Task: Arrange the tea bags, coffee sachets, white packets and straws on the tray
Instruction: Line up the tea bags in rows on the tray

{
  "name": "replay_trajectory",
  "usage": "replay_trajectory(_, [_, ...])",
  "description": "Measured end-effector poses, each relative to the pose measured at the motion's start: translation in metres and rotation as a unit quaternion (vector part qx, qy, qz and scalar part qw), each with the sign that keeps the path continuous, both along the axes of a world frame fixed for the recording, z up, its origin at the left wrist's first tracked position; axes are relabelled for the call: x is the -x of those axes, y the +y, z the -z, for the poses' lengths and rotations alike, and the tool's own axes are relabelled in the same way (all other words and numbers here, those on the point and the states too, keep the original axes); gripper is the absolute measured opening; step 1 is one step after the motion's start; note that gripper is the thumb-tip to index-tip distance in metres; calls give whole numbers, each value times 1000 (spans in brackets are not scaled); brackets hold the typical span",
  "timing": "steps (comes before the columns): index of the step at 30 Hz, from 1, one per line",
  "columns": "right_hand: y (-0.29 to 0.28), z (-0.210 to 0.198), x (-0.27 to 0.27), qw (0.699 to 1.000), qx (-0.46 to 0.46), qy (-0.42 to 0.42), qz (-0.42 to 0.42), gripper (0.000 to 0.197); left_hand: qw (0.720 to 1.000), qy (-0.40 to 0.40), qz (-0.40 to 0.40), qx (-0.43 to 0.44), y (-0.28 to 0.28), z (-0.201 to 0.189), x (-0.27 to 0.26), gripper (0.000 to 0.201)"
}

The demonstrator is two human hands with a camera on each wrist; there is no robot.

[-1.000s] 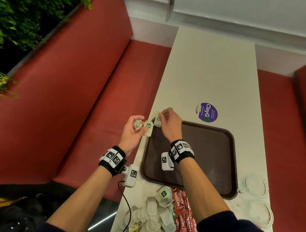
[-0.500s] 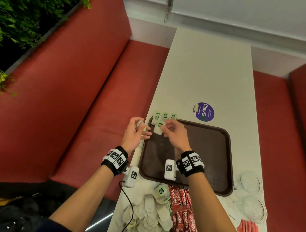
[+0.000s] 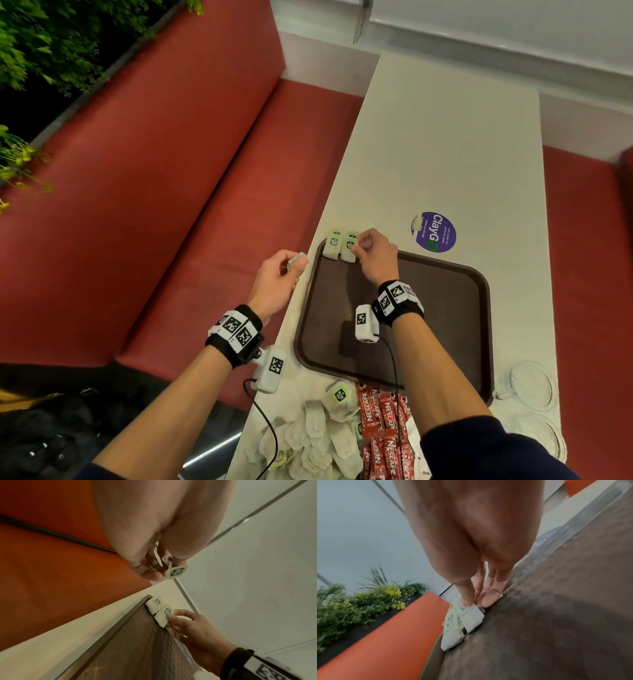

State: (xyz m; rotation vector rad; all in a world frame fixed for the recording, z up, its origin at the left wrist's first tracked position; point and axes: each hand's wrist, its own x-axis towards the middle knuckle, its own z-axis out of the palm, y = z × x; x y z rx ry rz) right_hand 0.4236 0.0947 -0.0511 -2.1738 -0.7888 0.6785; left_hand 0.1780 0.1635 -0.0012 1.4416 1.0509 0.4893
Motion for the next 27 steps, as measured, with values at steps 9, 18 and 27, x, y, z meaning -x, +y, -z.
replay_trajectory(9, [2,-4,13,997,1,-79,16,21,999,-31,-10,18,-7,-12,1,7])
replay_trajectory(18, [-45,-81,90,980,-85,174,-39,41,994,-92,-49,20,-18,-36,-7,11])
replay_trajectory(27, [-102,-134,121,956,-197,215,-13,16,990,-91,70,-77,-53,-74,18,7])
